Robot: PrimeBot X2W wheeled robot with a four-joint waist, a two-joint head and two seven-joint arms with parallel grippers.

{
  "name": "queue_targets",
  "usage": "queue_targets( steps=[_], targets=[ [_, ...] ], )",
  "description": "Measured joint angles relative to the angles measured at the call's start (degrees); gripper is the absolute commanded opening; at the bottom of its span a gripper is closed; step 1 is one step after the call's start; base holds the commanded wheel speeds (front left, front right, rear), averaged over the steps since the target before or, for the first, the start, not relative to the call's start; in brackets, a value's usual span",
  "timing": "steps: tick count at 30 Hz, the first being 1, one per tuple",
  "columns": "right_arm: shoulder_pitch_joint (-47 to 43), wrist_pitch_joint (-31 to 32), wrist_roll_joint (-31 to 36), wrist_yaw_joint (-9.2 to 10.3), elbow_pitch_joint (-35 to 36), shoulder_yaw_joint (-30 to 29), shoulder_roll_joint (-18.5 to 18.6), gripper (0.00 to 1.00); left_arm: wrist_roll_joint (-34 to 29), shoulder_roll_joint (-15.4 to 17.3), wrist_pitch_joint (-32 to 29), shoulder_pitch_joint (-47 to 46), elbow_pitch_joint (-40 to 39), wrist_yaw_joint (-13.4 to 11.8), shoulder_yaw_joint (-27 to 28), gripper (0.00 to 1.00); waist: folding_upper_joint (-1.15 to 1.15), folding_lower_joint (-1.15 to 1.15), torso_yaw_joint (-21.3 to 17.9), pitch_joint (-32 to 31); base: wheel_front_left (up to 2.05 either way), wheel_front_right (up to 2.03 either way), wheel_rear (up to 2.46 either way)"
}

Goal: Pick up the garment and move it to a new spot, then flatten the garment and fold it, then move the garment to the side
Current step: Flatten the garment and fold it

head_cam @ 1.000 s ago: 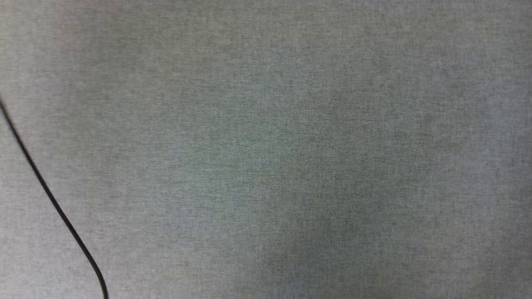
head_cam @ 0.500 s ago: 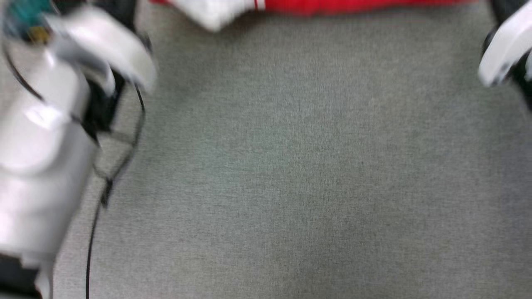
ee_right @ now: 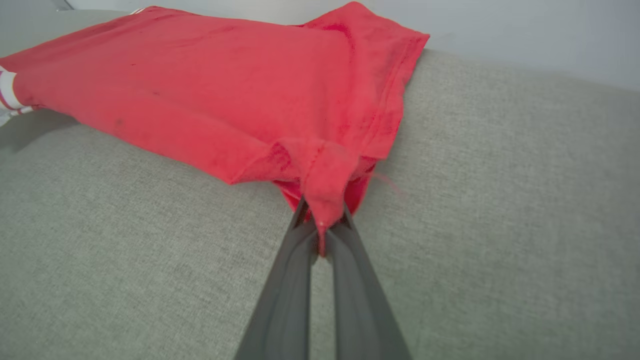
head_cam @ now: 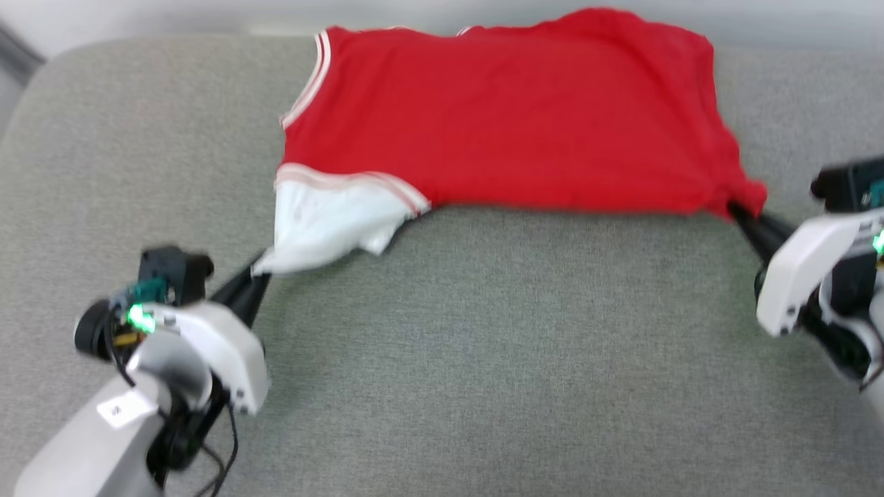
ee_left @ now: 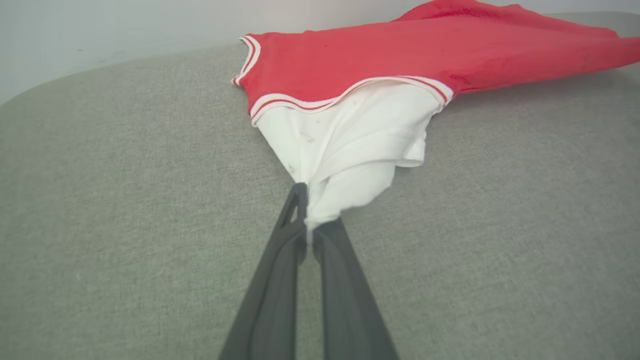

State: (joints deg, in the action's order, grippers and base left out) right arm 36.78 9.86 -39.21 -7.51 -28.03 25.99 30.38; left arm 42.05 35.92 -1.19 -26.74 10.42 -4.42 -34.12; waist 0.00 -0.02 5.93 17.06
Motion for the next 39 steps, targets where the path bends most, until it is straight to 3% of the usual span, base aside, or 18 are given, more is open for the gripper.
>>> queue_targets(
  steps=[10,23,28,39],
  targets=[
    [-11.9,0.6,-5.3,0.0,4.0,1.7,3.3,0.0,4.6,8.1,-6.9,16.2,-14.1,-4.0,-1.4,0.0,0.0,0.0,0.8,-6.9,0.0,0.0,0.0],
    [-26.9,6.0,-10.0,0.0,11.6,-0.2,7.8,0.0,10.5,13.0,-11.8,28.7,-26.0,-6.3,-3.5,0.0,0.0,0.01,0.9,-13.4,0.0,0.0,0.0],
    [-34.2,10.3,-12.5,0.01,17.1,-2.4,9.5,0.0,12.3,14.0,-12.8,32.5,-29.2,-6.8,-4.7,0.0,0.0,0.01,0.4,-14.6,0.0,0.0,0.0],
    [-36.8,13.9,-12.5,0.01,22.9,-8.5,8.8,0.0,10.7,13.8,-9.2,30.7,-30.7,-7.2,-2.3,0.0,0.0,0.02,-0.4,-13.3,0.0,0.0,0.0]
  ],
)
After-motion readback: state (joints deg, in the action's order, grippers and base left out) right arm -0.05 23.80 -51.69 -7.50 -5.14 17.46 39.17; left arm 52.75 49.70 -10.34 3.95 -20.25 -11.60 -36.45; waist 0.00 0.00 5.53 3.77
